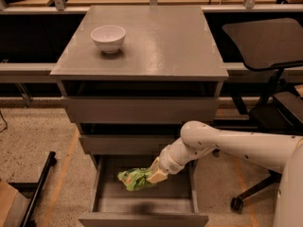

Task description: Place green rice chip bag into bottom drawer

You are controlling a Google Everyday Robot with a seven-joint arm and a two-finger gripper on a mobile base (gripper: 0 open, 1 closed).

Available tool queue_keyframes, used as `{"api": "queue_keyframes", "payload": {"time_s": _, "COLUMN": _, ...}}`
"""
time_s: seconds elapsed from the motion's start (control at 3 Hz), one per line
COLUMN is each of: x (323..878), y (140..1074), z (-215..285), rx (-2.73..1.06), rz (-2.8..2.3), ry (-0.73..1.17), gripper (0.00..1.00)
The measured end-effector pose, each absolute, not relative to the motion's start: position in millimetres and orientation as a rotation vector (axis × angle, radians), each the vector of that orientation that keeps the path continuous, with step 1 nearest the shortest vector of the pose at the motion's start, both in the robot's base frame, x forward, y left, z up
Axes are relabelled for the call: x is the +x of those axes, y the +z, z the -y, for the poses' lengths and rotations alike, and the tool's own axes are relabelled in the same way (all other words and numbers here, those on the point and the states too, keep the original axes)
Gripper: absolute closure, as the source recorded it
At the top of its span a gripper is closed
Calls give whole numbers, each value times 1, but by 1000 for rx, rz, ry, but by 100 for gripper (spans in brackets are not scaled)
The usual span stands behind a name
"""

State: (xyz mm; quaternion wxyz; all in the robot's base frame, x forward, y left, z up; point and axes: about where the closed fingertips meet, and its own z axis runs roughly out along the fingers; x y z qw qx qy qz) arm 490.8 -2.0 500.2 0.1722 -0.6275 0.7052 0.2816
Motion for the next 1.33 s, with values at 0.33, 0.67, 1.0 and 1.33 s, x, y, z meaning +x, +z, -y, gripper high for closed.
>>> {"api": "queue_keyframes", "payload": {"time_s": 0.33, "x": 491, "y": 489, "z": 1, "rx": -1763, "rz": -2009, "ry": 831, "gripper": 100}}
{"api": "queue_keyframes", "payload": {"time_s": 0.67, "x": 492, "y": 467, "z": 5, "rx": -1747, "rz": -2040, "ry": 839, "gripper": 100}}
{"api": "queue_keyframes", "payload": {"time_s": 1.0, "x": 500, "y": 432, "z": 18, "rx": -1703, "rz": -2090, "ry": 831, "gripper": 100}}
{"api": "queue_keyframes", "payload": {"time_s": 1.33, "x": 512, "y": 396, "z": 31, "rx": -1665, "rz": -2141, "ry": 826, "gripper": 100}}
